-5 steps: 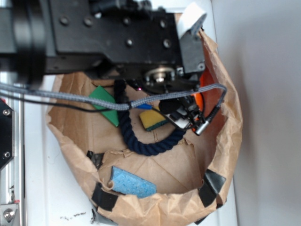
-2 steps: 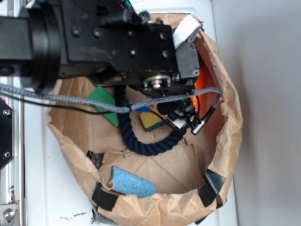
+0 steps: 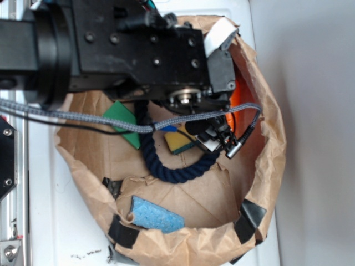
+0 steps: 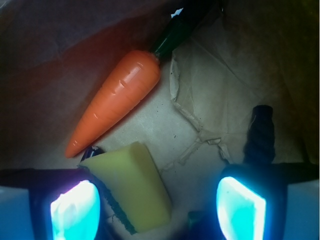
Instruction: Grab the blue rope.
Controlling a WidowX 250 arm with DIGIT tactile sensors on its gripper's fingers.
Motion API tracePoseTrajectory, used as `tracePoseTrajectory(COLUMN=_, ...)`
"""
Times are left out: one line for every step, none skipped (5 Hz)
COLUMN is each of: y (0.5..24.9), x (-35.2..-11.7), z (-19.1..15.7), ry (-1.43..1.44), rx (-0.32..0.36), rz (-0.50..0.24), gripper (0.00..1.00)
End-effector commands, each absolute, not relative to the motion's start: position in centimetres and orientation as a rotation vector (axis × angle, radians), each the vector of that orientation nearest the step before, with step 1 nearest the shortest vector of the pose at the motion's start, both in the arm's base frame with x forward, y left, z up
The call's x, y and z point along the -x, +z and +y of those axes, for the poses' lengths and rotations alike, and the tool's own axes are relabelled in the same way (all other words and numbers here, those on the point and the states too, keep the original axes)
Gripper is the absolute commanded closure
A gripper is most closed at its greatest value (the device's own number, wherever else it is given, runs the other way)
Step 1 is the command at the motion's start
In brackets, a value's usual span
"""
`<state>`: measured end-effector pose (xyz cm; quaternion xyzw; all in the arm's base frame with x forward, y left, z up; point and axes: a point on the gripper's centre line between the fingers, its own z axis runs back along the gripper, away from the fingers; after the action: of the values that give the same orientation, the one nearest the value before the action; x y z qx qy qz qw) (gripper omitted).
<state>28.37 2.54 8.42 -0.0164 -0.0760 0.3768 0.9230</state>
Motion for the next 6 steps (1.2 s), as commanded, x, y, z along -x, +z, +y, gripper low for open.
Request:
tracePoseTrajectory(y=11.3, x=-25.3, z=4.7, ry=0.751, rx=0.008, rz=-0.142, gripper=0.0)
tracePoseTrajectory(y=10.8, x=-24.6, z=5.6, ry=0.778, rx=-0.003, rz=-0.171, gripper=0.0)
tracePoseTrajectory(y=9.4, x=-25.0, z=6.2, ry=0.796, rx=-0.013, rz=-0.171, gripper=0.0)
tracePoseTrajectory(y=8.1, x=-25.6, z=6.2, ry=0.821, rx=-0.03, rz=-0.187, gripper=0.0)
tracePoseTrajectory(y=6.8, x=-26.0, z=6.2, ry=0.84, rx=-0.041, rz=-0.208, gripper=0.0)
tracePoseTrajectory(y=5.1, x=-26.2, z=5.9, ry=0.868, rx=-0.052, rz=-0.223, gripper=0.0)
